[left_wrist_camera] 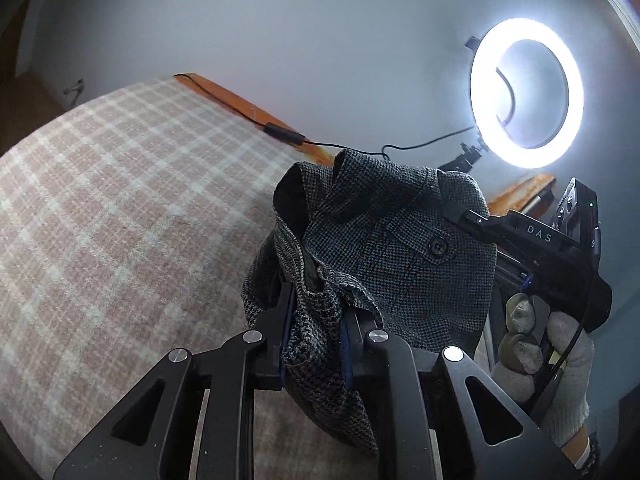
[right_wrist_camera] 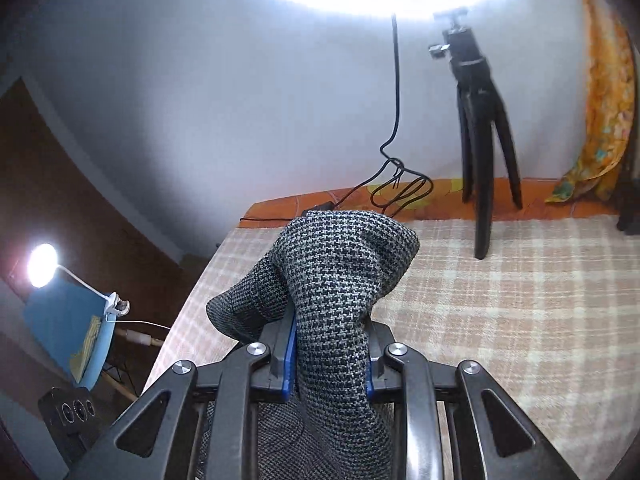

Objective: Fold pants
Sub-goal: 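Carry the folded shorts with both grippers onto the black clothes stack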

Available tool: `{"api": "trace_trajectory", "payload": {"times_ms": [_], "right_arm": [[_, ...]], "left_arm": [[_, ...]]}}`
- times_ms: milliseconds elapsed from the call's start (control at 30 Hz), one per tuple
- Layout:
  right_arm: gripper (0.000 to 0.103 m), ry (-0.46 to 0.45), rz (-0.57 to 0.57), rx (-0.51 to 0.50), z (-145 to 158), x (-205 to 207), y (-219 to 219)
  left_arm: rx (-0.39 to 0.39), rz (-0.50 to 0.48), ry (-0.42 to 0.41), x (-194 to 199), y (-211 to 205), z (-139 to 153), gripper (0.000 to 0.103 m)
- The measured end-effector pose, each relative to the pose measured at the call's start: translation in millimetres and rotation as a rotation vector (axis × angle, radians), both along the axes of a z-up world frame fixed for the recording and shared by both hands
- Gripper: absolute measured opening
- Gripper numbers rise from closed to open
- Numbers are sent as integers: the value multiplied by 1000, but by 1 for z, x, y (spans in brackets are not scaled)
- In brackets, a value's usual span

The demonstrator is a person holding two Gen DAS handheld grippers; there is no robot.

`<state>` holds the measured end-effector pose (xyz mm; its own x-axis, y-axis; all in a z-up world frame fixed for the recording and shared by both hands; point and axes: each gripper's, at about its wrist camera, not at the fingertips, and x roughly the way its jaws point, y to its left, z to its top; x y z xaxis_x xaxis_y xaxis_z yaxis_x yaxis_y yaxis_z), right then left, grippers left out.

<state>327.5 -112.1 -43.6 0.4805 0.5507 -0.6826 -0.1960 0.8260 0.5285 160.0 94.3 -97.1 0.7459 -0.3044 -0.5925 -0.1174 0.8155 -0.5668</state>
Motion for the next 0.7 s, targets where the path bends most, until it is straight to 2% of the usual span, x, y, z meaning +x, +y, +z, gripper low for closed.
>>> {"api": "trace_trajectory", "payload": {"times_ms": [200, 400, 700], "right_arm": [[24, -17, -33, -6, 17, -23, -21], [24, -52, -78, -27, 45, -51, -67], [24, -89, -158, -69, 79, -82, -149]], "left_arm": [[10, -78, -59, -22, -27, 17, 17], [27, -183, -121, -35, -71, 32, 17], [-30, -284, -180, -36, -144, 45, 17]]}}
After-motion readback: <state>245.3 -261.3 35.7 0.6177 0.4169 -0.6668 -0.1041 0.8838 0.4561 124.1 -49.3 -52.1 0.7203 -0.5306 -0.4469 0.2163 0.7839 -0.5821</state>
